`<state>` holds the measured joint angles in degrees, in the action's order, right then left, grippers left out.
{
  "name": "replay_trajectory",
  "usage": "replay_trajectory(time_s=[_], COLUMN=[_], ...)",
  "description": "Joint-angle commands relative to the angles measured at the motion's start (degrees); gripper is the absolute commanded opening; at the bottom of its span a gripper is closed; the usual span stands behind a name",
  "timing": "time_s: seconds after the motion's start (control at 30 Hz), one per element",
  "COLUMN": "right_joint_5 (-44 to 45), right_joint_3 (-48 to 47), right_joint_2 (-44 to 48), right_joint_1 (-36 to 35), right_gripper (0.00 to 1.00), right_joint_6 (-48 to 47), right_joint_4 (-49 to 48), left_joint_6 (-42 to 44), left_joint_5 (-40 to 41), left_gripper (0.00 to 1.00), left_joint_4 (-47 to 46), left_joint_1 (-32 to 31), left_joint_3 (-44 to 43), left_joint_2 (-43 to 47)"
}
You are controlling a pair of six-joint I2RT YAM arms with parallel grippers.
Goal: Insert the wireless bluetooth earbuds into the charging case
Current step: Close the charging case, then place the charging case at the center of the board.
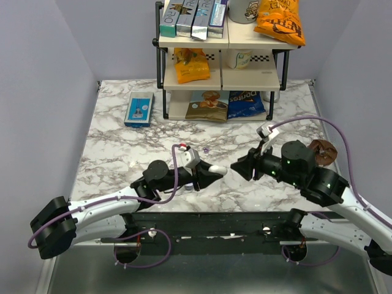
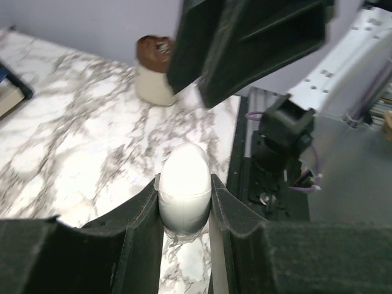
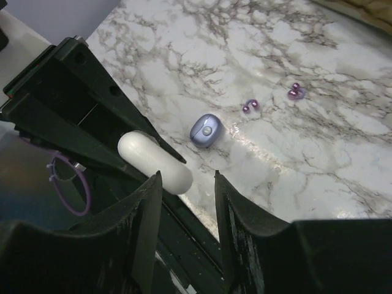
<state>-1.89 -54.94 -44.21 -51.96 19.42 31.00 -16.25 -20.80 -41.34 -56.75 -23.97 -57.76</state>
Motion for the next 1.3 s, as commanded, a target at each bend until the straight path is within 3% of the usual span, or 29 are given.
replay_trajectory(time_s=[0.0,0.03,0.13,0.27,0.5,0.8,1.0,1.13,1.27], right_joint_5=[16.08,18.13,22.1,22.81,21.58,19.73,20.43,20.96,21.14], right_joint_3=[3.51,4.22,5.89,7.04,7.74,7.65,8.27,8.71,8.88], right_joint_2=[5.95,6.76,8.08,8.96,12.03,13.09,13.79,14.5,14.5], right_joint_1=[0.02,0.02,0.11,0.11,0.02,0.11,0.11,0.11,0.11], right_gripper=[0.51,0.52,0.54,0.54,0.54,0.54,0.54,0.54,0.54], right_joint_6=[4.04,4.74,6.33,8.44,8.62,7.39,6.77,6.33,6.24], right_joint_4=[-1.3,-1.3,-0.51,0.72,0.55,0.81,0.99,1.16,1.43], left_joint_6=[-6.76,-8.08,-12.74,-16.44,-23.55,-30.59,-30.69,-29.98,-29.8], left_joint_5=[18.31,19.38,15.89,10.17,9.19,11.22,10.16,10.25,10.34], left_gripper=[0.0,0.0,0.0,0.0,0.0,0.0,0.13,0.33,0.43], left_joint_4=[12.31,19.13,27.43,23.07,22.7,13.83,16.91,19.01,20.16], left_joint_1=[0.76,1.64,5.33,6.3,6.39,8.49,10.34,10.96,11.4], left_joint_3=[-7.82,-9.85,-17.94,-22.87,-38.4,-44.49,-48.63,-49.6,-49.42], left_joint_2=[-2.34,-3.84,-12.36,-22.82,-46.87,-60.53,-64.5,-65.02,-65.38])
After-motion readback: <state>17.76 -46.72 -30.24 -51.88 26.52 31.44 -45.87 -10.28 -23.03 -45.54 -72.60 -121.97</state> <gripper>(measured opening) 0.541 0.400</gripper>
